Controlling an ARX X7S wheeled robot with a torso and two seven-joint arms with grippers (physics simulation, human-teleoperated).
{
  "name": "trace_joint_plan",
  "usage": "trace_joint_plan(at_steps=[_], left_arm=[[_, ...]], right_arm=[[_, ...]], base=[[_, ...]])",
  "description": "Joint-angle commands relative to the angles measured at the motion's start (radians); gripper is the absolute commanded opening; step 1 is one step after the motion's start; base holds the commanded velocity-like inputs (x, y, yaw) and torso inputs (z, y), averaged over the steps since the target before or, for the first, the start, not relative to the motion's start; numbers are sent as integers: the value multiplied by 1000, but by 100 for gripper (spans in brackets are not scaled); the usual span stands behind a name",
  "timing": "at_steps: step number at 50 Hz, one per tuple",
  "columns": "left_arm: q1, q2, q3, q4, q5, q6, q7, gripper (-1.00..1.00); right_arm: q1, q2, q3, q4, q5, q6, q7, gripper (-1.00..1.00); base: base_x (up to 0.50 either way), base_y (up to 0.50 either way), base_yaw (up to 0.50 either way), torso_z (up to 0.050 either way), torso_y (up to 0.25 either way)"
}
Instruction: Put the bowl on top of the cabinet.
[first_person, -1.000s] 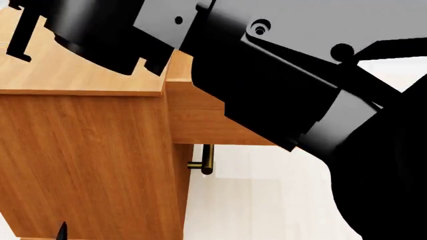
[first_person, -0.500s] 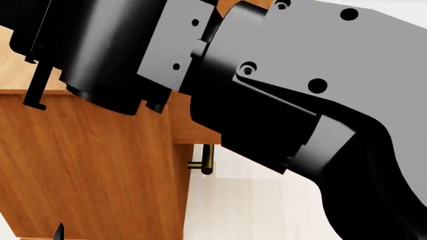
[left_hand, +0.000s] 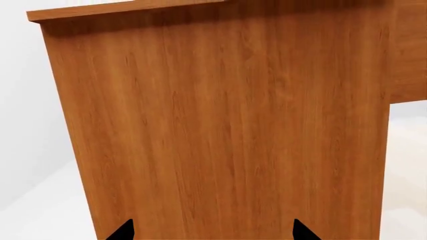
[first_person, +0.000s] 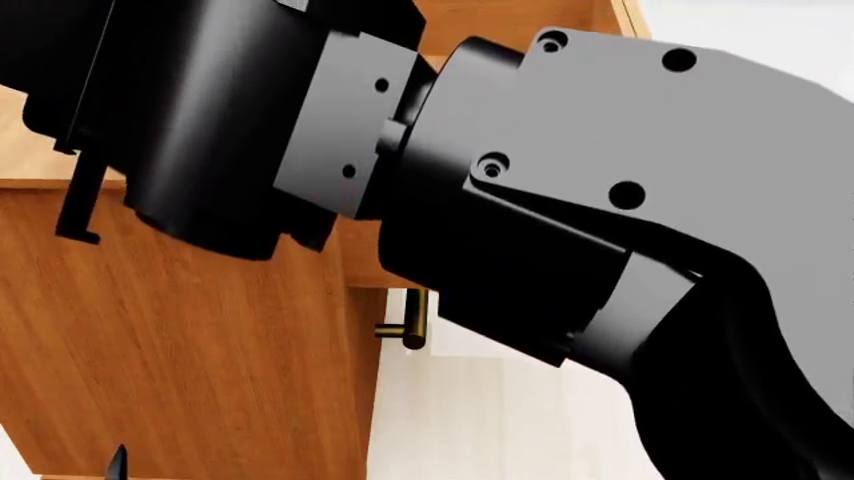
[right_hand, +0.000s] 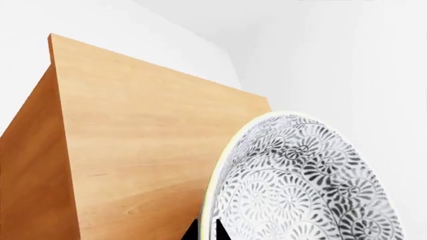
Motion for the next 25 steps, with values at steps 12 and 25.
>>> trace_joint_plan(at_steps=[12,25], left_arm=[[-2,-4,4,1,-2,1,-2,100],[-3,-6,1,-4,-2,2,-8,100]], right_arm=[[-5,0,-20,-16,-11,20,-9,100],[7,0,-20,-21,-30,22,-20,100]], base=[[0,0,0,0,0],[0,0,0,0,0]])
